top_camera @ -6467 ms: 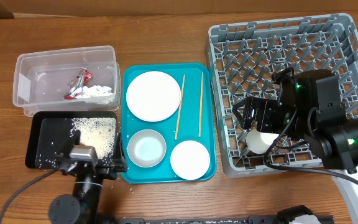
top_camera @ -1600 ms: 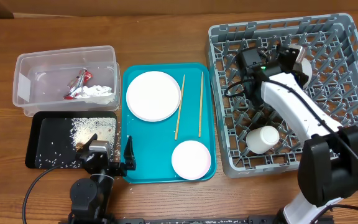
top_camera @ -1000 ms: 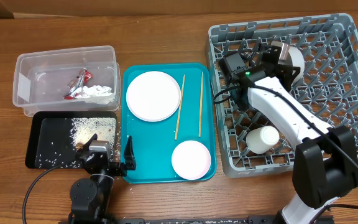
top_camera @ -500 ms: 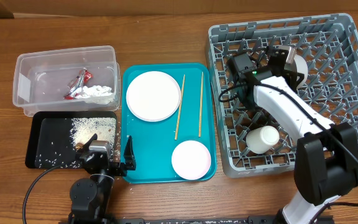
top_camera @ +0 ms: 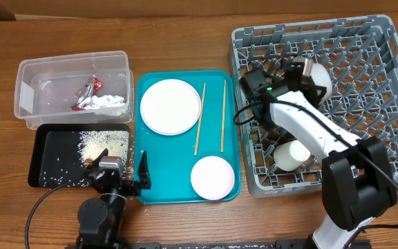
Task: Sort waste into correct bins and load items into the dishwasher
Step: 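Lower the bowl into the rack's upper area and open the right gripper, then move the right gripper to the pink-rimmed bowl on the teal tray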
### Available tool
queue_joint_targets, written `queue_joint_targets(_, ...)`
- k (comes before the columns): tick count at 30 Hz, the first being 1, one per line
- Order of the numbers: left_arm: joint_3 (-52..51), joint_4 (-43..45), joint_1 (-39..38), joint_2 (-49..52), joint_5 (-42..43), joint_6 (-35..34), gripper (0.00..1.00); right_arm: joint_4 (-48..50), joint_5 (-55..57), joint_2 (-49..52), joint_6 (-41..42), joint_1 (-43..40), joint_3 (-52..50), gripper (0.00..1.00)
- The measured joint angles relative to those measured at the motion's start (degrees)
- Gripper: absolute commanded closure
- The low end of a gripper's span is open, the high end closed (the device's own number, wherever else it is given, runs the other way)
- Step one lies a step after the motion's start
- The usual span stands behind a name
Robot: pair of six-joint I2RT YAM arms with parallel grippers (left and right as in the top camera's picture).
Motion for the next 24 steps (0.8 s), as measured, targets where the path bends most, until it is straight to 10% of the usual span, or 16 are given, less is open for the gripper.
queue_joint_targets(5,0.0,0.0,0.0,0.0,0.0,0.0,0.0,-2.2,-2.0,0.5,0.0,1.9,-0.2,0.37)
queue_joint_targets(14,0.0,0.0,0.0,0.0,0.0,0.0,0.0,-13.6,-17.9,0.6,1.0,6.4,11.5,0.37)
queue_joint_targets(24,0.0,0.0,0.0,0.0,0.0,0.0,0.0,-13.4,-64.2,-2.7,-12.1,12.6,17.9,0.4)
